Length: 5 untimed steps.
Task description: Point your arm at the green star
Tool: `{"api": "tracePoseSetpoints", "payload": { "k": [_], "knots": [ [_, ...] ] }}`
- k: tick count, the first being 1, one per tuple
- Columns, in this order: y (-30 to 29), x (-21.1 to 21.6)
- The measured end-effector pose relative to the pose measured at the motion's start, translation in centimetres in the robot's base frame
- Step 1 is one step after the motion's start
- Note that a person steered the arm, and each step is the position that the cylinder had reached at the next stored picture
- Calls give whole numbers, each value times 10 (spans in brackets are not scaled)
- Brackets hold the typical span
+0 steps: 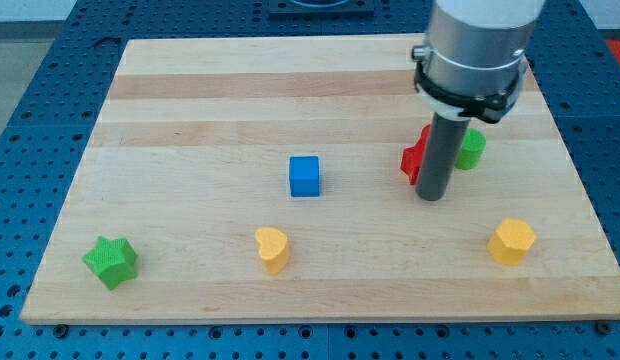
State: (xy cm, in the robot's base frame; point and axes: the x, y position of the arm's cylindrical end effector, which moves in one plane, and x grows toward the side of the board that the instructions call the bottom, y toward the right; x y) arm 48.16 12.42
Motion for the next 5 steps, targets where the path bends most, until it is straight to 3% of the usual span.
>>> {"api": "tracePoseSetpoints", "payload": {
  "k": [3,5],
  "knots": [
    [1,-3],
    [-23,55]
  ]
}}
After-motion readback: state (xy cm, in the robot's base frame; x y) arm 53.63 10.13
